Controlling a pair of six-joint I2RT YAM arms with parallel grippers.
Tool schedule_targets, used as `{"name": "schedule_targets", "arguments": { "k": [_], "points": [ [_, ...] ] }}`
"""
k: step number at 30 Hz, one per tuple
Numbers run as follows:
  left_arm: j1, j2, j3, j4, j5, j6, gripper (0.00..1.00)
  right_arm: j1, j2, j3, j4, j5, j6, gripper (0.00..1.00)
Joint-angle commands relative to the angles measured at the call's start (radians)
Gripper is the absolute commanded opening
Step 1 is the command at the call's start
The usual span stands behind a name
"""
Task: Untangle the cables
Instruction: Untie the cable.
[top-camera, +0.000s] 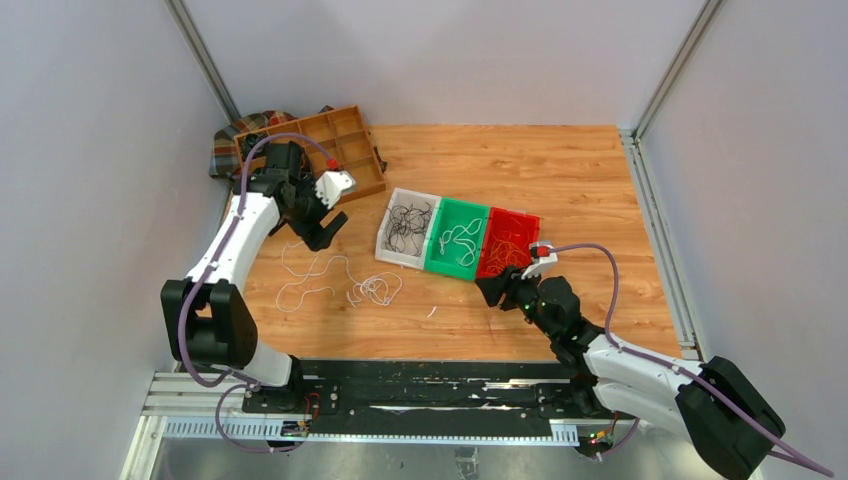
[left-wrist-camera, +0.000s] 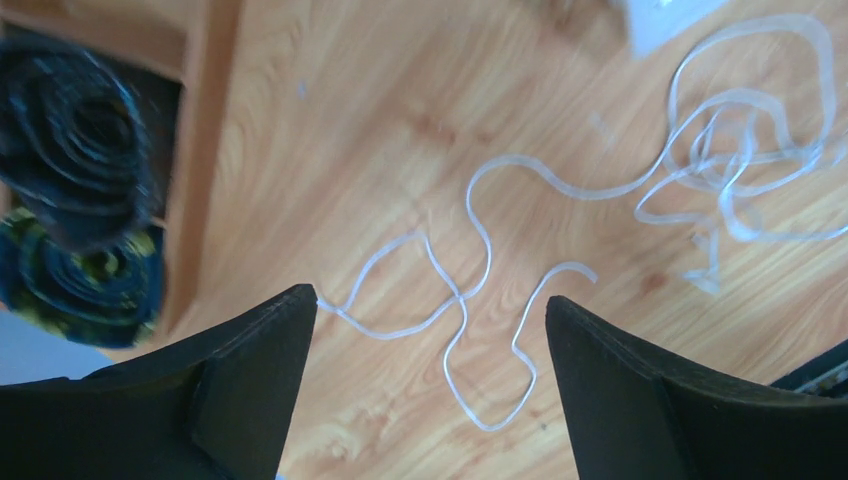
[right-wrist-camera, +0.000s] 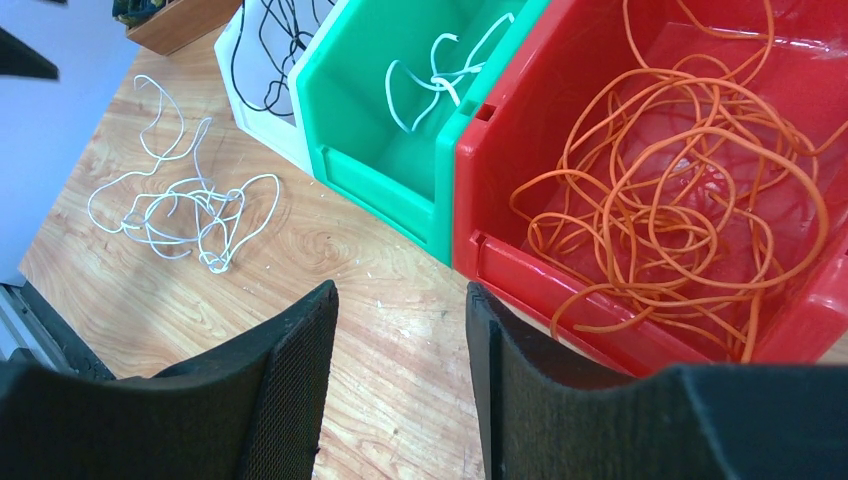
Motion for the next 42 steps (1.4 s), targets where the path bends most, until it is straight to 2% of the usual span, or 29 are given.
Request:
{"name": "schedule_targets", "arguments": {
  "k": [1, 9, 16, 21, 25, 26, 32, 35, 37, 42],
  "points": [
    [0.071, -0.012, -0.112, 0.033, -0.032, 0.181, 0.88, -0.017, -0.006, -0.009, 0.026, -0.006, 0.001, 0.51],
    [0.079, 0.065, -0.209, 0.169, -0.054, 0.372, 0.86, -0.018, -0.002, -0.007, 0.026, -0.009, 0.002, 0.5],
    [0.079, 0.132, -0.237, 0.248, -0.124, 0.482, 0.75, -0.017, 0.007, -0.001, 0.021, -0.009, 0.001, 0.5],
    [0.078, 0.106, -0.273, 0.279, -0.152, 0.537, 0.47, -0.018, 0.009, 0.003, 0.017, -0.01, 0.001, 0.49],
    [0.07, 0.067, -0.276, 0.271, -0.133, 0.494, 0.07, -0.018, 0.011, 0.008, 0.012, -0.01, -0.001, 0.48],
    [0.061, 0.047, -0.27, 0.252, -0.124, 0.471, 0.01, -0.018, 0.009, 0.01, 0.007, -0.01, -0.002, 0.48],
    [-0.019, -0.114, -0.119, -0.016, 0.074, 0.234, 0.01, -0.011, -0.022, 0.057, -0.055, -0.05, -0.072, 0.53],
    [-0.051, -0.216, -0.038, -0.13, 0.176, 0.115, 0.01, 0.035, -0.049, 0.11, -0.071, -0.039, -0.135, 0.67],
    [-0.07, -0.28, -0.008, -0.164, 0.23, 0.076, 0.01, 0.091, -0.063, 0.196, -0.11, -0.023, -0.189, 0.72],
    [-0.144, -0.403, 0.044, -0.175, 0.259, -0.008, 0.01, 0.205, 0.001, 0.466, -0.25, -0.032, -0.325, 0.74]
  ]
}}
